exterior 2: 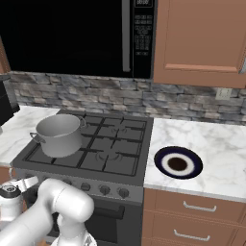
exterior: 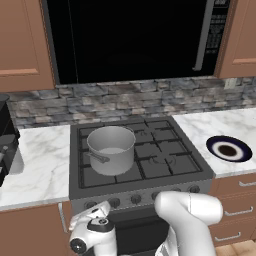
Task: Retrieve the frozen meat and place it in the pot on a burner. Then turn the burner on.
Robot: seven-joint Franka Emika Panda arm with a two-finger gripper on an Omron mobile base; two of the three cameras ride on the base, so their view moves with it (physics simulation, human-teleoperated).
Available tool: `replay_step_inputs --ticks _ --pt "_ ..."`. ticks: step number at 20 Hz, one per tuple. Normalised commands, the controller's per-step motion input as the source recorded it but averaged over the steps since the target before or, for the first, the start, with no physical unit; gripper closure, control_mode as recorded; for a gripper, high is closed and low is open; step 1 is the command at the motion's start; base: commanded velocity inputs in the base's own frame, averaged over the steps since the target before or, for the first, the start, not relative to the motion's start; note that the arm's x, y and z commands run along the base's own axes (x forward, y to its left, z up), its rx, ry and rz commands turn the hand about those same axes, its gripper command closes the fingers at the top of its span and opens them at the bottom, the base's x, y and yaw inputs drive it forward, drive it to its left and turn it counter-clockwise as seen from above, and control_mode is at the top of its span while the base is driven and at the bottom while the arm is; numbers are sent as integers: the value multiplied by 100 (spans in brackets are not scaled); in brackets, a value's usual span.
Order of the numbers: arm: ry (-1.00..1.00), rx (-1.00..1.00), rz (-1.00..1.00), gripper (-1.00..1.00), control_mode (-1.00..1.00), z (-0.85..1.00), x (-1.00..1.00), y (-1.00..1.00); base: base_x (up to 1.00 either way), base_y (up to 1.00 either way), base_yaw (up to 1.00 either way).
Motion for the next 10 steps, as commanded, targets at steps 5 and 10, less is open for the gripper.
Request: replay_step_inputs --ticks 5,10 --pt "1 -33 0 100 -100 -6 0 0 0 0 0" --pt "0 -39 0 100 -100 -12 0 0 0 0 0"
